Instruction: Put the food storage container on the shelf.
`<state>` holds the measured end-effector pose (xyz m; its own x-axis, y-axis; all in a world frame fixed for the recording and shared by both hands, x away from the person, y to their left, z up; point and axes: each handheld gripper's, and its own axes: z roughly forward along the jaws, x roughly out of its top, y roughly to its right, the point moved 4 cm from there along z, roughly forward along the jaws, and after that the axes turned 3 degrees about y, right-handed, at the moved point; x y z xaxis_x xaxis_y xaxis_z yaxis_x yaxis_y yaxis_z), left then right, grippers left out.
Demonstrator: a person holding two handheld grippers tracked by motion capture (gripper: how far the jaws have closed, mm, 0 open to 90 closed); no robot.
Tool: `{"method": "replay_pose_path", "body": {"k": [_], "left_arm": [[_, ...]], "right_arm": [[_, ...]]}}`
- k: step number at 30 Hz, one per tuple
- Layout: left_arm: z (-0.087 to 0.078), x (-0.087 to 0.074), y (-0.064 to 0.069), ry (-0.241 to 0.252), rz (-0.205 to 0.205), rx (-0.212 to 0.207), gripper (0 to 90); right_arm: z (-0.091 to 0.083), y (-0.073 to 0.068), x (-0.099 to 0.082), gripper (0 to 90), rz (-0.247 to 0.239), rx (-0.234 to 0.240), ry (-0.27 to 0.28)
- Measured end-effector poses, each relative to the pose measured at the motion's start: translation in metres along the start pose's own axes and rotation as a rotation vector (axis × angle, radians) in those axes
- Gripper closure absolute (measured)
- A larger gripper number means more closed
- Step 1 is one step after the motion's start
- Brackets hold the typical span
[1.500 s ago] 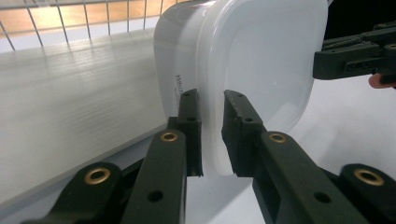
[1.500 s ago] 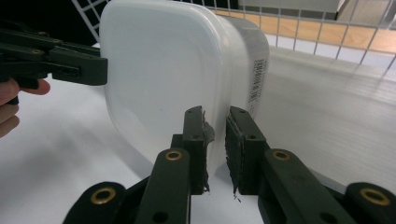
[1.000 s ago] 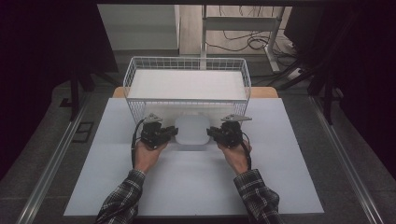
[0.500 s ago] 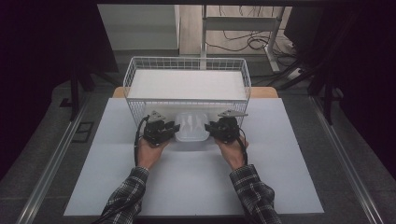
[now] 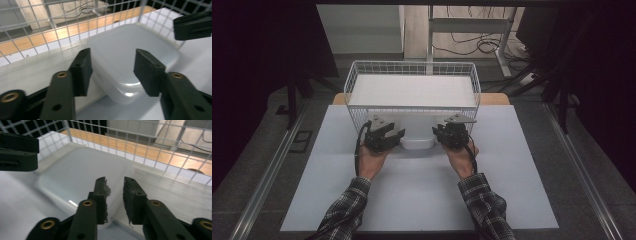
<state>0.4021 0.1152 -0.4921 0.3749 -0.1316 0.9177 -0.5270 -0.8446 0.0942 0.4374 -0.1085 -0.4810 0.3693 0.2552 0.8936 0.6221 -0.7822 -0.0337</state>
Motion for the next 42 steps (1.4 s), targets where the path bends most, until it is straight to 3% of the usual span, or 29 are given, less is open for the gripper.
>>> {"method": "replay_pose_path", "body": {"k": [2, 3, 7, 9, 15, 19, 20, 21, 25, 27, 36, 42], "left_arm": [[-0.009, -0.002, 0.004, 0.008, 0.009, -0.015, 36.0], [-0.014, -0.004, 0.006, 0.01, 0.01, -0.024, 32.7], [-0.036, -0.014, 0.013, 0.011, 0.009, -0.043, 23.5], [-0.048, -0.021, 0.016, -0.003, 0.001, -0.048, 13.3], [-0.086, -0.057, 0.021, -0.03, -0.028, -0.057, 4.1], [-0.104, -0.075, 0.025, -0.06, -0.007, -0.035, 1.3], [-0.104, -0.075, 0.025, -0.06, -0.007, -0.035, 1.1], [-0.114, -0.082, 0.027, -0.058, 0.006, -0.014, 1.0], [-0.129, -0.093, 0.03, -0.043, 0.017, -0.003, 0.6], [-0.139, -0.102, 0.033, -0.044, 0.041, 0.0, 0.6], [-0.152, -0.111, 0.04, -0.029, 0.092, -0.013, 1.4], [-0.15, -0.112, 0.042, -0.017, 0.109, -0.024, 1.4]], "right_arm": [[-0.006, -0.005, 0.001, 79.3, -0.018, 0.026, 0.004], [-0.013, -0.012, 0.001, 83.8, -0.052, 0.046, 0.01], [-0.021, -0.02, 0.0, 89.0, -0.084, 0.077, 0.006], [-0.028, -0.026, -0.001, 89.2, -0.087, 0.108, 0.004], [-0.029, -0.035, -0.011, 89.1, -0.063, 0.158, -0.012], [-0.024, -0.042, -0.021, 89.0, -0.076, 0.174, -0.041], [-0.022, -0.044, -0.023, 89.1, -0.082, 0.176, -0.044], [-0.021, -0.045, -0.025, 89.1, -0.088, 0.179, -0.047], [-0.012, -0.051, -0.031, 89.1, -0.099, 0.194, -0.06], [-0.006, -0.053, -0.034, 89.1, -0.103, 0.193, -0.068], [0.02, -0.053, -0.041, 89.2, -0.117, 0.167, -0.1], [0.03, -0.048, -0.039, 89.3, -0.088, 0.158, -0.097]]}}
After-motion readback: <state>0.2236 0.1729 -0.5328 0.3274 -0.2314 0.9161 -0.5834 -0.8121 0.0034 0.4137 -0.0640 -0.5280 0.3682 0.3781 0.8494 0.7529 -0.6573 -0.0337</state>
